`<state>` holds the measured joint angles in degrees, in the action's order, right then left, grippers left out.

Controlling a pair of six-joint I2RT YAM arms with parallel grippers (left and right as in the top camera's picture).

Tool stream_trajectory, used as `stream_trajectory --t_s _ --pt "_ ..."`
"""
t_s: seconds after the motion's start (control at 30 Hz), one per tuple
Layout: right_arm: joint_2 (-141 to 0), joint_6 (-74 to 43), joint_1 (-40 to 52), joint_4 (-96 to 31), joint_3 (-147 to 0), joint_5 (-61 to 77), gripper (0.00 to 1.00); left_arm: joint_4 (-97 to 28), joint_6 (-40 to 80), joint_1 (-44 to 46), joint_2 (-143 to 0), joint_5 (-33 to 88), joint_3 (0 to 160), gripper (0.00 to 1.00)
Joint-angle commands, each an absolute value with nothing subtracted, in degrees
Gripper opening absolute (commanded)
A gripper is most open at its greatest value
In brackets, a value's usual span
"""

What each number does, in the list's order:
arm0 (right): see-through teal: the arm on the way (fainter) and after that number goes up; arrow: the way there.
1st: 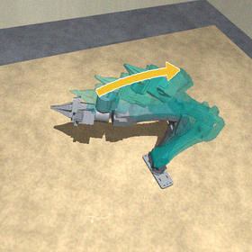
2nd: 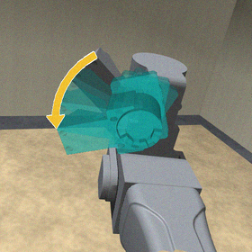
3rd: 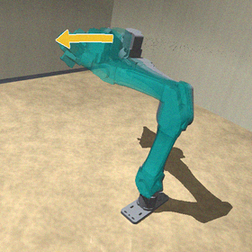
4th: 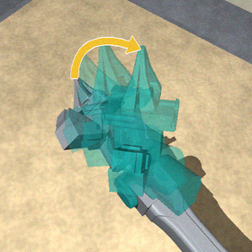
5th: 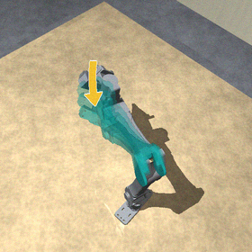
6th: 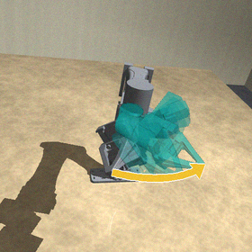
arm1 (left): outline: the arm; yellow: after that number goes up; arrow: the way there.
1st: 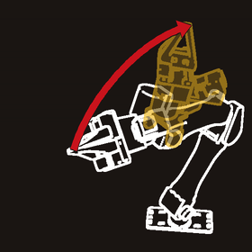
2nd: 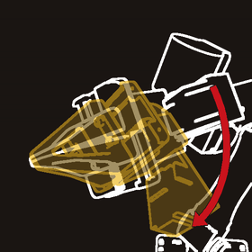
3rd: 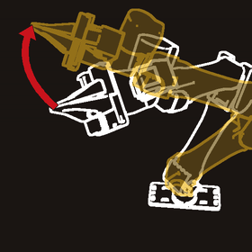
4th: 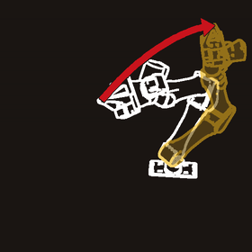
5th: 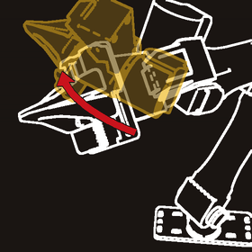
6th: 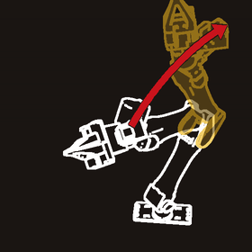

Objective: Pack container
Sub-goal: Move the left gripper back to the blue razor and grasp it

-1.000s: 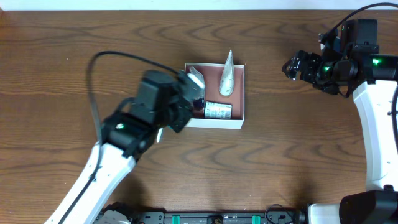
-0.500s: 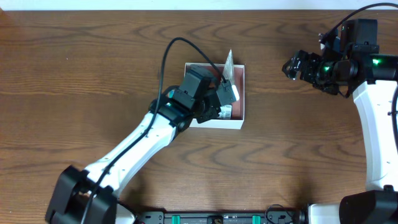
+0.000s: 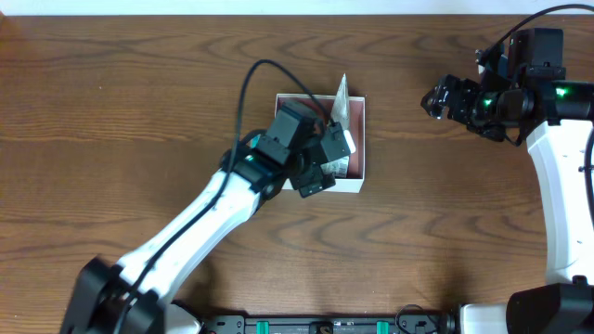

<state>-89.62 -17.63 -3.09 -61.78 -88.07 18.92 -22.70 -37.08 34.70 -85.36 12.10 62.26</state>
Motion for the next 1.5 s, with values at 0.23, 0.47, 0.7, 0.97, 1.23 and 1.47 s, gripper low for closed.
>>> stream_trajectory --t_s 0.23,0.47,0.7,0.97,1.23,1.47 --pt "-89.5 -18.4 -3.4 -61.8 -88.5 19.5 0.99 -39.9 -18.3 24.4 -69.8 3.5 62.5 0.98" --pt "-89.5 -18.4 -3.4 -61.8 -88.5 19.5 0.99 -38.3 -9.5 10.9 -76.5 3.4 62.3 0.98" --pt "-89.5 -18.4 -3.4 -61.8 -88.5 19.5 0.99 -32.8 -10.4 4.5 -91.7 5.5 62.3 0.98" --pt "-89.5 -18.4 -3.4 -61.8 -88.5 19.5 0.99 -29.7 -16.2 4.6 -102.1 8.6 62.3 0.96" --pt "-89.5 -18.4 -3.4 -61.8 -88.5 19.5 0.99 -28.4 -17.3 4.6 -104.2 8.6 62.3 0.67" --pt "-89.5 -18.4 -3.4 -61.8 -88.5 19.5 0.99 -28.3 -17.3 4.6 -105.4 8.6 61.9 0.67"
